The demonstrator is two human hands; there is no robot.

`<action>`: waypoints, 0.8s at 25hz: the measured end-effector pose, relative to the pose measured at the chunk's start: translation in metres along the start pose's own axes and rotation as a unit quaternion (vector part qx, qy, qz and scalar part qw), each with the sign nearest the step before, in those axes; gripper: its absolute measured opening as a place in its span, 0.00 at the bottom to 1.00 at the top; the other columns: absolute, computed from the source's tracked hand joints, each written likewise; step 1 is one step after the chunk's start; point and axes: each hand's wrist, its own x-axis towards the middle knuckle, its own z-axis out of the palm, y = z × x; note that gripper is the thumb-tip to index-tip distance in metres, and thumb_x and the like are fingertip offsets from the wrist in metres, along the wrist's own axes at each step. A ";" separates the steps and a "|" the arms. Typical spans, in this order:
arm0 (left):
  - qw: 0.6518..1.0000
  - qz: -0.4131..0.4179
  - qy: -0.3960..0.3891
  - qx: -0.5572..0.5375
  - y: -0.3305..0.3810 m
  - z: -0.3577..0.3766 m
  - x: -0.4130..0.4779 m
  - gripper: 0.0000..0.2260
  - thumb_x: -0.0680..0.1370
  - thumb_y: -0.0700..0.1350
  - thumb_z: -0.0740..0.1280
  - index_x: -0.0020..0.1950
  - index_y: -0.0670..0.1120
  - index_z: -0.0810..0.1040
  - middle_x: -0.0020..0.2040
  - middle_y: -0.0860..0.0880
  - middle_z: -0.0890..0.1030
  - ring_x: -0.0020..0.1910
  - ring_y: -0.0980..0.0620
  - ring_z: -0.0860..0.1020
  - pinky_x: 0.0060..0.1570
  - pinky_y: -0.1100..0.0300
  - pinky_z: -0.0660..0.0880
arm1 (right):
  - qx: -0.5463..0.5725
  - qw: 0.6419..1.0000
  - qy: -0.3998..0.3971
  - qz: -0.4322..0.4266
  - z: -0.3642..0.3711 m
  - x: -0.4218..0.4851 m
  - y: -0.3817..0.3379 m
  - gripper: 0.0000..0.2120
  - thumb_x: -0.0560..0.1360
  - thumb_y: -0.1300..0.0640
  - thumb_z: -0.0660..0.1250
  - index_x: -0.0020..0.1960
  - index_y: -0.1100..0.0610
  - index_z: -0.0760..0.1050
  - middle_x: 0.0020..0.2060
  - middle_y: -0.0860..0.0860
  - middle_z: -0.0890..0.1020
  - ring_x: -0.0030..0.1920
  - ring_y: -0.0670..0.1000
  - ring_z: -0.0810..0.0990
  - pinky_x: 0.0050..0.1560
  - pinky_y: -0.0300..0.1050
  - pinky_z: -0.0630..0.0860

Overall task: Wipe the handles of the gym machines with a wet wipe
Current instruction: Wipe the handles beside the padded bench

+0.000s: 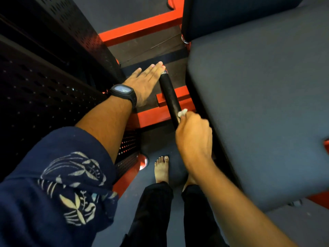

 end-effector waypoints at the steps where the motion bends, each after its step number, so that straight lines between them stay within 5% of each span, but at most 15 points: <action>1: 1.000 0.001 0.002 0.002 -0.002 0.000 0.001 0.50 0.71 0.29 0.64 0.80 0.47 0.32 0.82 0.49 0.36 0.81 0.49 0.43 0.79 0.46 0.50 | -0.009 1.000 -0.001 0.000 -0.001 -0.004 -0.002 0.17 0.85 0.53 0.52 0.59 0.57 0.78 0.52 0.59 0.83 0.53 0.64 0.81 0.47 0.53 0.73; 9: 1.000 -0.001 -0.002 -0.013 -0.001 -0.001 0.001 0.52 0.69 0.28 0.66 0.80 0.47 0.33 0.82 0.49 0.36 0.81 0.49 0.43 0.79 0.45 0.50 | -0.027 1.000 -0.007 0.013 0.000 -0.006 -0.002 0.18 0.86 0.53 0.49 0.62 0.57 0.75 0.52 0.60 0.83 0.54 0.64 0.81 0.46 0.52 0.72; 14: 1.000 -0.002 -0.005 -0.015 0.005 -0.003 0.000 0.51 0.70 0.29 0.65 0.80 0.46 0.33 0.82 0.49 0.37 0.81 0.49 0.43 0.79 0.46 0.50 | -0.120 0.984 0.053 -0.123 0.022 0.008 0.001 0.17 0.85 0.58 0.50 0.64 0.59 0.75 0.60 0.57 0.79 0.55 0.56 0.82 0.42 0.46 0.74; 17: 1.000 -0.008 0.002 -0.019 0.003 -0.001 -0.001 0.52 0.69 0.29 0.66 0.80 0.46 0.33 0.82 0.49 0.37 0.81 0.49 0.43 0.79 0.46 0.50 | -0.232 0.934 0.098 -0.255 0.034 0.009 0.007 0.16 0.79 0.61 0.57 0.57 0.64 0.81 0.56 0.62 0.82 0.55 0.57 0.83 0.45 0.44 0.81; 20: 0.999 -0.012 0.003 -0.031 0.005 0.000 -0.001 0.52 0.69 0.28 0.65 0.80 0.47 0.33 0.82 0.50 0.37 0.81 0.49 0.42 0.79 0.46 0.50 | -0.435 0.810 0.060 -0.388 0.025 0.027 -0.003 0.24 0.74 0.66 0.47 0.60 0.68 0.77 0.57 0.69 0.79 0.64 0.66 0.75 0.65 0.54 0.72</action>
